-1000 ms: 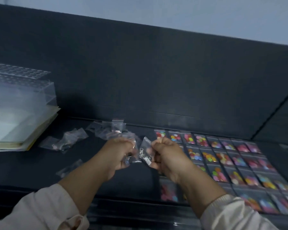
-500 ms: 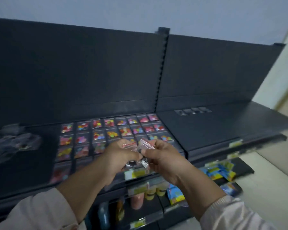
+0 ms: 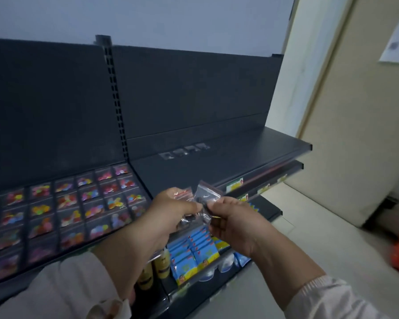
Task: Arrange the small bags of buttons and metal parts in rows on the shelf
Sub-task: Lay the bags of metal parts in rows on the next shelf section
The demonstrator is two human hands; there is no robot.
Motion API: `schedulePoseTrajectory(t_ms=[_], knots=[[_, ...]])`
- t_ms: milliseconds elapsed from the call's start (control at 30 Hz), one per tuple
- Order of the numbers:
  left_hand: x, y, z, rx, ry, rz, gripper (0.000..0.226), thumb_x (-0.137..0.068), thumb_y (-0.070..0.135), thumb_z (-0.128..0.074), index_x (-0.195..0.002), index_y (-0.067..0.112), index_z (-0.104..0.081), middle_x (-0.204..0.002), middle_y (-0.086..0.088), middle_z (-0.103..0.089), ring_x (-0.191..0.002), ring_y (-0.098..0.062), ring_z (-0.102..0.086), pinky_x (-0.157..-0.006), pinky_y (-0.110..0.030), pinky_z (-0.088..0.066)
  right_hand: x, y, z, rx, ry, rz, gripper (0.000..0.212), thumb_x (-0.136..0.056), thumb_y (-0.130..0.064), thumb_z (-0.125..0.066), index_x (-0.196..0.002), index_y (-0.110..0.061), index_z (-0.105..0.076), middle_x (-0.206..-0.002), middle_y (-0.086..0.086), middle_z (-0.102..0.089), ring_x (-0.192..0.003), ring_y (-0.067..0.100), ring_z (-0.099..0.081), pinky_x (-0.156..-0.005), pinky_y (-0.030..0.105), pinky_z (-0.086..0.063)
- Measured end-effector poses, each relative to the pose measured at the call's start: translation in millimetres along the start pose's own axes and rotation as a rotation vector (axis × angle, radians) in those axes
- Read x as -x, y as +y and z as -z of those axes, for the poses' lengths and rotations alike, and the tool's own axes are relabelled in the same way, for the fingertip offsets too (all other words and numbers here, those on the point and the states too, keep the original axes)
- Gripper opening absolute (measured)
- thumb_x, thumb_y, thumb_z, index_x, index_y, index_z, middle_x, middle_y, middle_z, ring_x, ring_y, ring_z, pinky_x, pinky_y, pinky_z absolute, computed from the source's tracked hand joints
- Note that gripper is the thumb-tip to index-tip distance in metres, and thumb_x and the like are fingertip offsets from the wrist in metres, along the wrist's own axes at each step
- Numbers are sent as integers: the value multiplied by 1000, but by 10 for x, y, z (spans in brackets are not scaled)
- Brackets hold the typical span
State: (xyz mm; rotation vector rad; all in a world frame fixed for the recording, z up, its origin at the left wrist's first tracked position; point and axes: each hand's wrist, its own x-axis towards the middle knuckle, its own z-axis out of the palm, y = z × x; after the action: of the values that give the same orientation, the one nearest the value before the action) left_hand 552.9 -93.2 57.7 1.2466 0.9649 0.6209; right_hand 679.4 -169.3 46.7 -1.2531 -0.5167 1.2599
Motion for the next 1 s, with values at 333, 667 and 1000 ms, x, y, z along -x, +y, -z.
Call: schedulePoseTrajectory(t_ms=[333,667,1000], knots=[[-1135,202,-632,133,-98,157,25,-79,-10,-47,-80,13,-57,-74,-6,-61,-62,-16,-56,-49,-21,-42,-802,-461,680,-13,175,9,12,-94,-11,-52,-82,-12,-53,-79,9,-60,-64,20,-62,-54,25,-52],[-2465,523,-750,74,42,60,22,-83,-5,-57,-88,16,-61,-76,0,-66,-64,-12,-60,-55,-24,-45,-2055,-1057,1109,118,206,40,17,-93,-12,-53,-77,-14,-53,-75,4,-55,-70,16,-55,-63,26,-54],[-3441,545,-1037,-117,234,-124,19,-80,-6,-57,-79,13,-61,-67,-6,-61,-56,-16,-49,-56,-27,-37,-3176,-1502,1637,364,148,38,20,-94,-8,-49,-75,-13,-55,-67,5,-55,-59,14,-52,-55,24,-46]])
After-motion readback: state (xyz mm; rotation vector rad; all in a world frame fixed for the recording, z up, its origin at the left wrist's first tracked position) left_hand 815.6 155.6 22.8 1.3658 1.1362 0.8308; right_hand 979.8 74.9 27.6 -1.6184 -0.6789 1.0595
